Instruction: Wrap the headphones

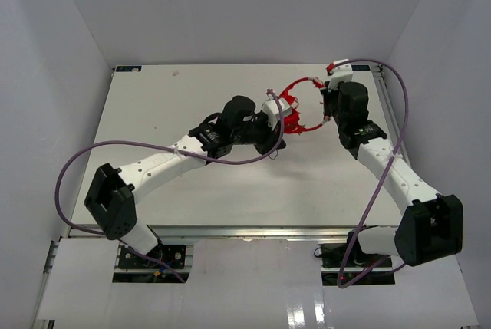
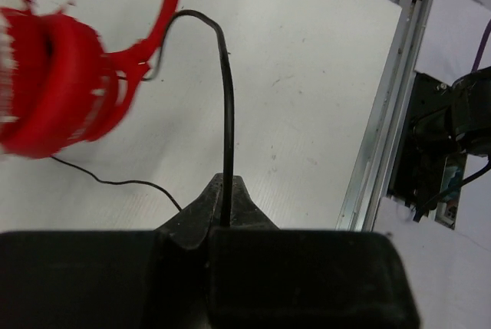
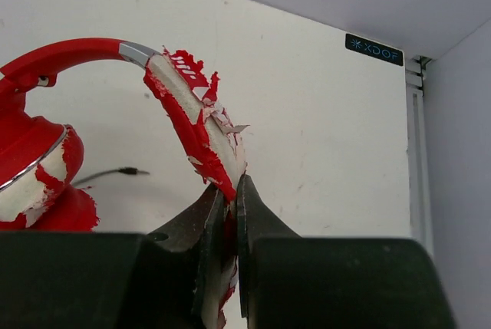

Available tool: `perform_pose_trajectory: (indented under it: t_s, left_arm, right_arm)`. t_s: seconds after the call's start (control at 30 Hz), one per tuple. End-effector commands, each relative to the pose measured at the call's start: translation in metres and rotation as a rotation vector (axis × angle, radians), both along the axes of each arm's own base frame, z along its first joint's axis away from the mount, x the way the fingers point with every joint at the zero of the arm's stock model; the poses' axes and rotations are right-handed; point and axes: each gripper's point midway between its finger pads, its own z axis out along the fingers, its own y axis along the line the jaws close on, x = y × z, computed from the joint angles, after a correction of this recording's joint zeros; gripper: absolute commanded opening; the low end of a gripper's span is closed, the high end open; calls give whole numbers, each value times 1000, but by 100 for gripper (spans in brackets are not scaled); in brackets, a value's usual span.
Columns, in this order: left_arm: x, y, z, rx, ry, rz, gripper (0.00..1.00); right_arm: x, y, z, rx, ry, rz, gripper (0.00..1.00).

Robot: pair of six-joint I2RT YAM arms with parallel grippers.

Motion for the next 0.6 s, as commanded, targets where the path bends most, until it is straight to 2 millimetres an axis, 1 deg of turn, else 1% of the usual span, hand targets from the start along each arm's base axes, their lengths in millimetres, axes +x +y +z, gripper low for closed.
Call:
perform_pose_trajectory:
  t_s: [0.0,0.07,0.1,0.13,0.2,0.23,0.3,0.33,0.4,0.47,0.5,0.57]
  left_arm:
    - [1,30,26,131,-78,33,0]
    - [8,35,29,177,-92,57,0]
    - [7,37,24,199,-86,54,0]
    - [12,40,27,217,-110,69,0]
    - [18,47,16,287,-103,80,0]
    - [20,49,11,309,-102,81,0]
    - [26,53,1,354,-97,82,0]
    - [28,54,-2,363,-95,80,0]
    - [32,59,-6,380,-96,85,0]
    - [36,65,-7,392,-100,87,0]
    - [37,70,-8,403,-100,89,0]
    - [42,81,-11,433,-102,106,0]
  right_arm:
    - [-12,31,43,-246,-207,320,8]
    - [-21,42,29,-266,-178,416,8]
    - [-24,46,26,-263,-167,445,8]
    - [-28,49,24,-268,-165,477,8]
    - [-43,67,20,-241,-145,603,8]
    - [-50,73,14,-228,-117,649,8]
    - [-60,86,19,-170,-116,728,8]
    - [-65,88,18,-146,-93,749,8]
    - [-76,96,21,-67,-62,810,8]
    - [-83,99,20,19,-16,850,8]
    - [-82,100,19,50,9,859,8]
    - [-88,100,19,146,61,897,8]
